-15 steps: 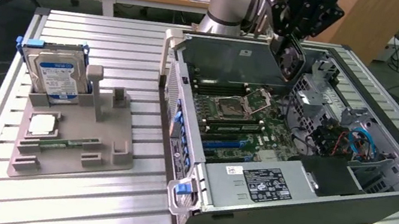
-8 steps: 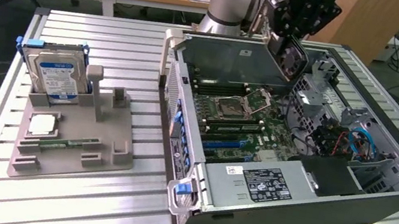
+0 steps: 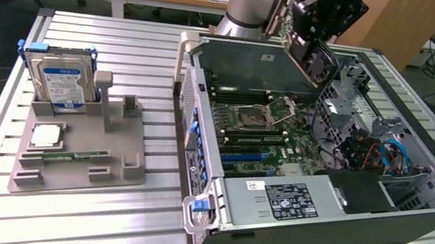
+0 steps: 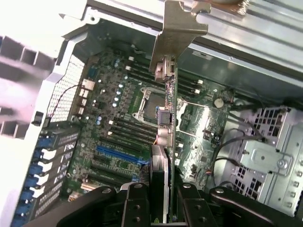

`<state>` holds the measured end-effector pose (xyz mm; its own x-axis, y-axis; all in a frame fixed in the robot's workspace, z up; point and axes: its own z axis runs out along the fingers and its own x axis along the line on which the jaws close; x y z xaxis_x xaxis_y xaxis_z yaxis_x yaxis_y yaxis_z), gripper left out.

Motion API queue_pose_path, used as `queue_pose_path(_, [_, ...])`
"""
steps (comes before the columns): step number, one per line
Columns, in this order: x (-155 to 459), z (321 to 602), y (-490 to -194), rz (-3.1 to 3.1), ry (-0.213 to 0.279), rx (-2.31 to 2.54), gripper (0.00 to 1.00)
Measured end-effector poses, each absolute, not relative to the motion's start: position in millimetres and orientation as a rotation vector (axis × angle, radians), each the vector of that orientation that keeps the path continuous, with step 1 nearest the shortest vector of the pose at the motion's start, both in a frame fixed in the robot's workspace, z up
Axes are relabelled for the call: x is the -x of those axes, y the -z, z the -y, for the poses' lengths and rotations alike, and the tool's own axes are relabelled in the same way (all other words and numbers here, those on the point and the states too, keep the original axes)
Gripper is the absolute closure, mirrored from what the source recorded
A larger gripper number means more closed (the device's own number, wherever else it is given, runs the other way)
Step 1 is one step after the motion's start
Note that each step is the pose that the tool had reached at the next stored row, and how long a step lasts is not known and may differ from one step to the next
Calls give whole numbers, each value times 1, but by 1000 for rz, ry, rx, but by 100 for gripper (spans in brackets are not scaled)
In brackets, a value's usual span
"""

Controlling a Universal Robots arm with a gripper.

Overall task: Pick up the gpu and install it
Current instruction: 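Insert the gpu into the slot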

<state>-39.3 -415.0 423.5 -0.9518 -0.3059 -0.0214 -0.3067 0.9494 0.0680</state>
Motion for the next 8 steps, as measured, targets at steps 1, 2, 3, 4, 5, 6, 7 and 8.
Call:
queue_pose_path(1, [39,415,-424,-3087,-110,514,73])
queue_pose_path(2, [39,415,-424,-3083,-110,542,73])
queue_pose_path(3, [39,415,-424,-3079,-110,568,73])
queue_pose_path(4, [39,415,-424,-3075,-110,596,73])
queue_pose_path(5, [39,415,-424,-3069,-110,626,73])
queue_pose_path(6, [39,415,-424,-3064,-110,654,73])
queue_pose_path(7, [39,415,-424,-3059,-109,682,73])
queue_pose_path(8, [39,415,-424,-3053,-109,710,73])
